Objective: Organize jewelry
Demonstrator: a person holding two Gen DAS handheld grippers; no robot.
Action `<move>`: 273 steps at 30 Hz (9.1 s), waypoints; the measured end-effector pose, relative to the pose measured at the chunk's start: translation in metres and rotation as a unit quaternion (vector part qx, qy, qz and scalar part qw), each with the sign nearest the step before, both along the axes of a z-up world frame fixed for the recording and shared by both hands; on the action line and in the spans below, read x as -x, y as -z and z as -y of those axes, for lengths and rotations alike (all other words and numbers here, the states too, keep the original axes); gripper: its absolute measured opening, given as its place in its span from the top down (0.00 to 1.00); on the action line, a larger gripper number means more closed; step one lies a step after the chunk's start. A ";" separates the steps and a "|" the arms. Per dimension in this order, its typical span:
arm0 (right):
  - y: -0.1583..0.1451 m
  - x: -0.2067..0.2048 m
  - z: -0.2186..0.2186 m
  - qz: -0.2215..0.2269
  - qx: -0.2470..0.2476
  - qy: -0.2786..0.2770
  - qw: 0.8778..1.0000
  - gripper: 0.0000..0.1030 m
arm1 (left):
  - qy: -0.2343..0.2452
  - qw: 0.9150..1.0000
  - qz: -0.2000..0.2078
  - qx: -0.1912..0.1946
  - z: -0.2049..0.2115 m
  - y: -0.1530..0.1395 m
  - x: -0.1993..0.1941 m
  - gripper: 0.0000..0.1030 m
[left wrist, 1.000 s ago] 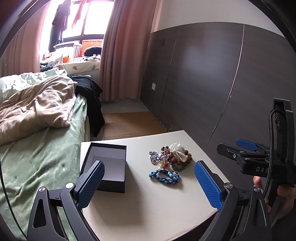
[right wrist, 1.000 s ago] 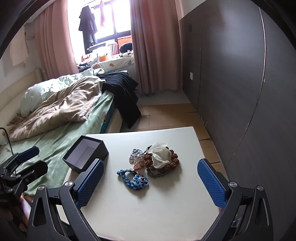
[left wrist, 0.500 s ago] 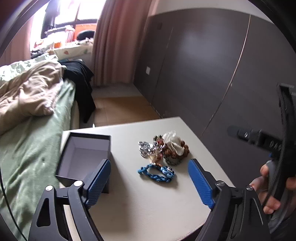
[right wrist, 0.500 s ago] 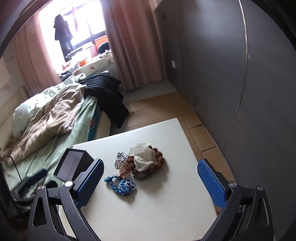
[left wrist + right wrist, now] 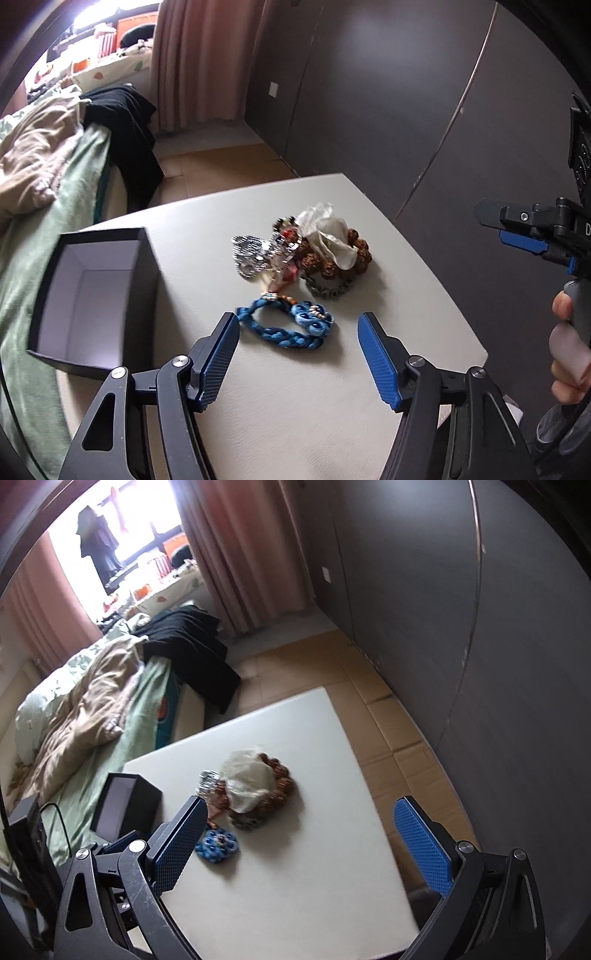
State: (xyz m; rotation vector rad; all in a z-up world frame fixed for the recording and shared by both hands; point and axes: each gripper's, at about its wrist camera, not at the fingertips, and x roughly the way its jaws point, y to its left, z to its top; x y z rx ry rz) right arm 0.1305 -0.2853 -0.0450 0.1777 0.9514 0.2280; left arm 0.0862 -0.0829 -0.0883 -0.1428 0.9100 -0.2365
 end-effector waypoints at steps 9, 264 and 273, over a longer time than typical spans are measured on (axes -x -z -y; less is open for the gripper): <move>0.022 -0.019 0.020 -0.045 -0.018 0.014 0.999 0.00 | 0.021 0.999 -0.031 -0.013 0.022 0.028 -0.023 0.43; 0.021 -0.047 -0.008 -0.071 -0.191 0.002 0.979 0.98 | 0.030 0.993 -0.085 -0.076 0.011 0.053 -0.056 0.85; 0.050 -0.058 -0.009 -0.130 -0.131 0.019 0.983 0.97 | 0.010 0.996 -0.086 -0.026 -0.015 0.043 -0.056 0.99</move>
